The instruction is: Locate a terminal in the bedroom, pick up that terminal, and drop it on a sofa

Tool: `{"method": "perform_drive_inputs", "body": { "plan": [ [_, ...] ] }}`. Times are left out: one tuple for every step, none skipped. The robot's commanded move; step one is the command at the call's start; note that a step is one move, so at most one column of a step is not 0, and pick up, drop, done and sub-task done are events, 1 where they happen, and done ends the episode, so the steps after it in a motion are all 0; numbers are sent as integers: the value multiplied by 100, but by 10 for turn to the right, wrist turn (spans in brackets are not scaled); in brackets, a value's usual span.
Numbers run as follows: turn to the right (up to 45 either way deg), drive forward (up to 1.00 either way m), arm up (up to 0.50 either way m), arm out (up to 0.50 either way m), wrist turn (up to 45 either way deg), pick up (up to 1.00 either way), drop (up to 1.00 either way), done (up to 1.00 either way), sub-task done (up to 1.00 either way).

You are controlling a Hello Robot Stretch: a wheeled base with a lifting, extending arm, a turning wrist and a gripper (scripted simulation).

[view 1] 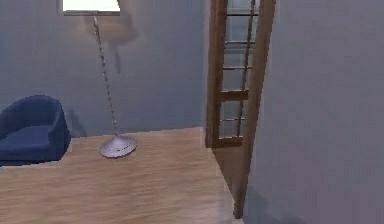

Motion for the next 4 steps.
{"method": "perform_drive_inputs", "body": {
  "plan": [
    [-210,0,0,0,0,0,0,0,0],
    [0,100,0,0,0,0,0,0,0],
    [-30,0,0,0,0,0,0,0,0],
    [0,35,0,0,0,0,0,0,0]
  ]
}}
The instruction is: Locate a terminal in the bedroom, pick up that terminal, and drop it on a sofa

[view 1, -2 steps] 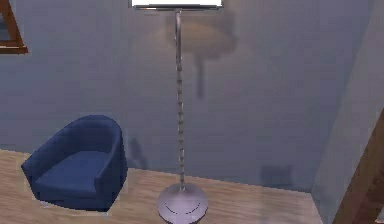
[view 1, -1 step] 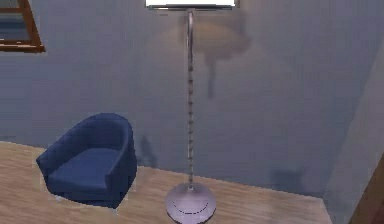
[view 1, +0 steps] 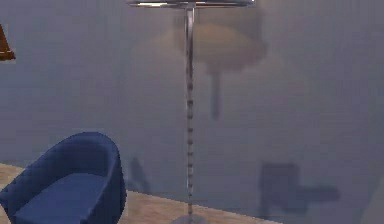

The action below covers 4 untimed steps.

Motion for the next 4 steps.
{"method": "perform_drive_inputs", "body": {
  "plan": [
    [450,0,0,0,0,0,0,0,0],
    [330,0,0,0,0,0,0,0,0],
    [0,80,0,0,0,0,0,0,0],
    [300,0,0,0,0,0,0,0,0]
  ]
}}
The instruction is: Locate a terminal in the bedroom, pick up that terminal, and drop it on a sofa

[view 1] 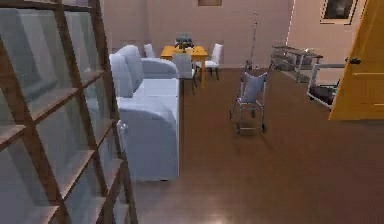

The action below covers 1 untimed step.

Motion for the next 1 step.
{"method": "perform_drive_inputs", "body": {
  "plan": [
    [0,30,0,0,0,0,0,0,0]
  ]
}}
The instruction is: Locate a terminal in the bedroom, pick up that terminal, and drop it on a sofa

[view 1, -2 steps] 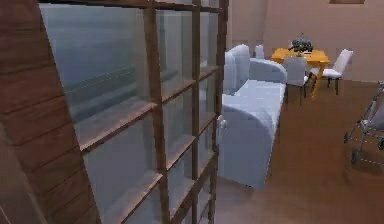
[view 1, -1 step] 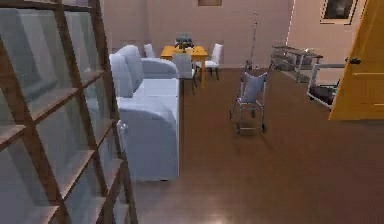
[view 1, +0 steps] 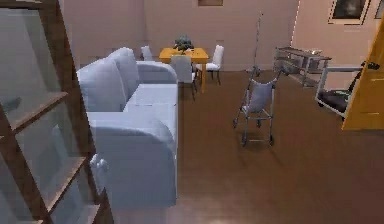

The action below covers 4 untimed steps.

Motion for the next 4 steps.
{"method": "perform_drive_inputs", "body": {
  "plan": [
    [30,0,0,0,0,0,0,0,0],
    [30,0,0,0,0,0,0,0,0],
    [0,100,0,0,0,0,0,0,0],
    [0,100,0,0,0,0,0,0,0]
  ]
}}
